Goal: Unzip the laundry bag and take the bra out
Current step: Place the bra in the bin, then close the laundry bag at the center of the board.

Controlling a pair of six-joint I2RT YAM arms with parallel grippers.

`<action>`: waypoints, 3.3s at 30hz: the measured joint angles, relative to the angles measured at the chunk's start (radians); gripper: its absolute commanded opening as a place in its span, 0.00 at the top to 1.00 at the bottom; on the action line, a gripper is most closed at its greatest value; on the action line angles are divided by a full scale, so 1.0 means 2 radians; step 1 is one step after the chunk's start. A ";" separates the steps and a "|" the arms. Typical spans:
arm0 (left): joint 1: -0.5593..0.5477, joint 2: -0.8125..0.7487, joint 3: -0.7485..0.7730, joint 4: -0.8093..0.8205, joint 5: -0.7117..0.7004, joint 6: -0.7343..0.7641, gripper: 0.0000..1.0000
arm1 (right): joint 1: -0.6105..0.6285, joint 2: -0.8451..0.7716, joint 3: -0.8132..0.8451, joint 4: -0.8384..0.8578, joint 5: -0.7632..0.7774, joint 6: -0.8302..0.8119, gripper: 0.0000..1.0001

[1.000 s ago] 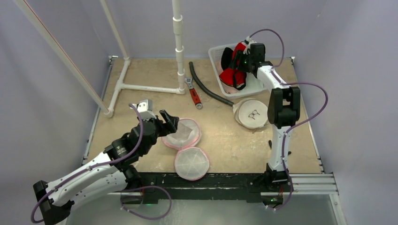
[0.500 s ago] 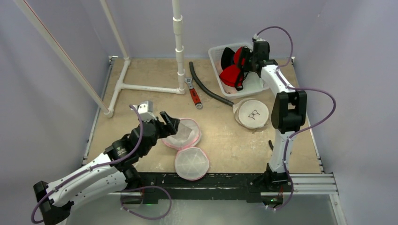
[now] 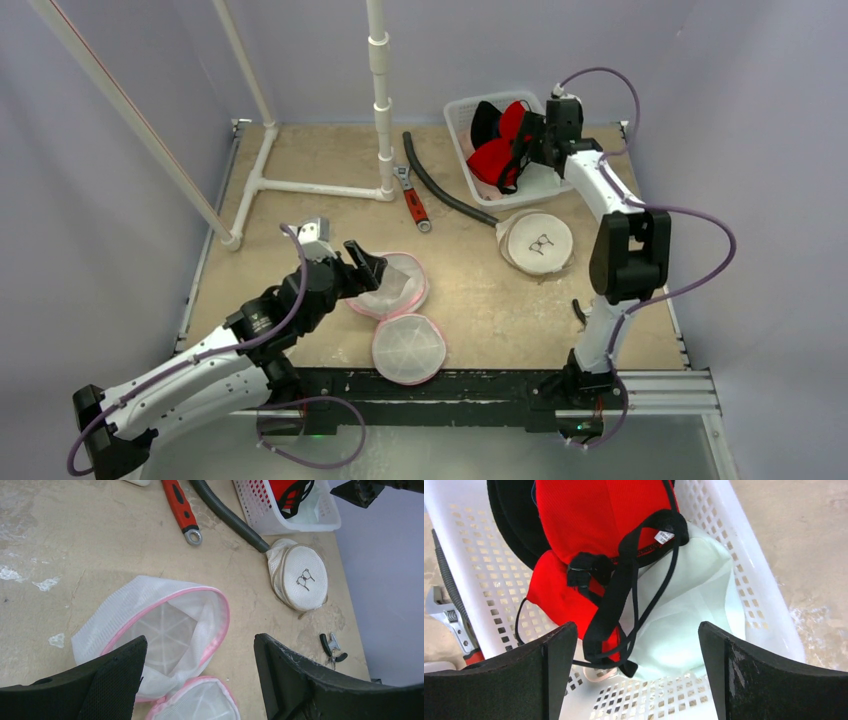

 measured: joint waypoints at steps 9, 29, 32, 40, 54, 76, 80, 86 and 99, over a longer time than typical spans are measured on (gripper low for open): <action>0.000 -0.016 -0.009 0.003 0.006 -0.013 0.25 | 0.015 -0.102 -0.097 0.082 -0.006 0.012 0.35; 0.000 0.037 -0.011 0.007 0.004 -0.012 0.26 | 0.029 0.109 0.018 0.160 -0.042 0.048 0.73; 0.000 0.044 -0.011 0.007 0.004 -0.012 0.26 | 0.029 0.123 0.032 0.159 -0.047 0.052 0.71; 0.000 0.047 -0.011 0.010 0.005 -0.014 0.26 | 0.029 0.121 0.034 0.151 -0.061 0.055 0.63; 0.000 0.012 -0.019 0.003 0.026 -0.036 0.28 | 0.030 0.028 -0.008 0.102 -0.090 0.035 0.42; 0.000 -0.060 -0.012 -0.110 -0.043 -0.011 0.28 | 0.237 -0.495 -0.458 0.307 -0.211 0.120 0.35; 0.000 -0.071 -0.031 -0.100 -0.036 -0.013 0.30 | 0.289 -0.492 -0.568 0.286 -0.212 0.133 0.37; 0.000 -0.058 -0.060 -0.076 0.029 -0.007 0.40 | 0.370 -0.475 -0.621 0.244 -0.173 0.143 0.37; -0.220 0.075 0.022 -0.072 0.000 0.042 0.40 | 0.402 -0.403 -0.646 0.286 -0.145 0.192 0.40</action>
